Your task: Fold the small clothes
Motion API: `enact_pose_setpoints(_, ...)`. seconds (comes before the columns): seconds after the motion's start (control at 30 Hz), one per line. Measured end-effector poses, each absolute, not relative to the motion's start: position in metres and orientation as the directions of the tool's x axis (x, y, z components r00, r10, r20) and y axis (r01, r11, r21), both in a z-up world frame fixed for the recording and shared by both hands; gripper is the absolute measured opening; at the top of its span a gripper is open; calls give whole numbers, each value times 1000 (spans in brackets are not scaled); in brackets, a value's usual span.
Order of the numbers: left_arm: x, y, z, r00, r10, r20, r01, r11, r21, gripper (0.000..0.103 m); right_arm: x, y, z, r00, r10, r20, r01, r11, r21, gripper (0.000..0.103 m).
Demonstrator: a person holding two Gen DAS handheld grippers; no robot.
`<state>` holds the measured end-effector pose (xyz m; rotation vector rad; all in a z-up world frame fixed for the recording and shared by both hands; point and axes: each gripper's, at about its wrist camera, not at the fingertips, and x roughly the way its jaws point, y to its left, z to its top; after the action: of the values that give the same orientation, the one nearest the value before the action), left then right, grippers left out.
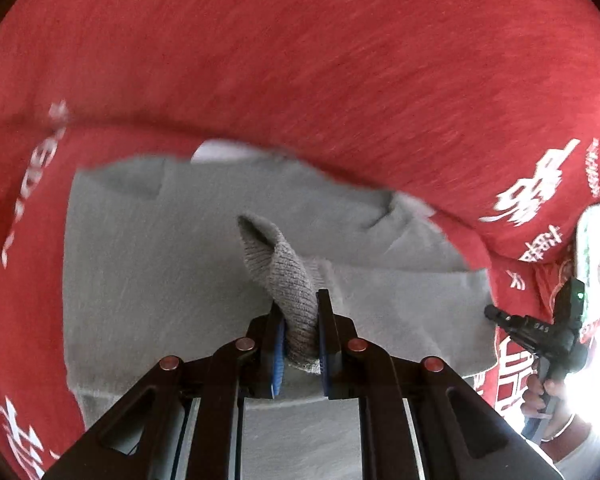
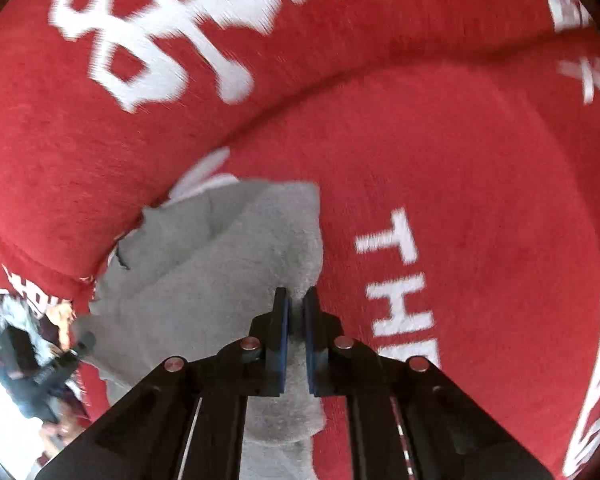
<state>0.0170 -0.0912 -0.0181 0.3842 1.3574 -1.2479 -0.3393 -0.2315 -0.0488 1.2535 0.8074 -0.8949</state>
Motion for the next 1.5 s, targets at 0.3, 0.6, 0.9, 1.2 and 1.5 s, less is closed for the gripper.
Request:
enact_pose_setpoints(0.3,21,-79,-60,-207,-323,-924,857,396,-331,15,-363,-233,-73,420,-91,-903,907,23,420,19)
enact_pose_setpoints(0.6,26,-68,-54,-188,-313,-931,874,379,-304,15,-393,-182,-57,545,-97,-833,820,-144,553,23)
enact_pose_setpoints(0.9,25,-67,-47,-174,-335,-926,880,370,-299,15,-386,-151,-87,679,-143,-720,644,-354,678,8)
enact_pose_setpoints(1.2,37,-58,-52,-100,-274,-956,894,397,-207,24,-374,-151,-83,602,-99,-792,758,-241,606,5)
enact_pose_setpoints(1.5,53,-30,-28,-21,-264,-964,893,428,-137,66,-382,-145,-78,648,-84,-757,715,-273,643,20)
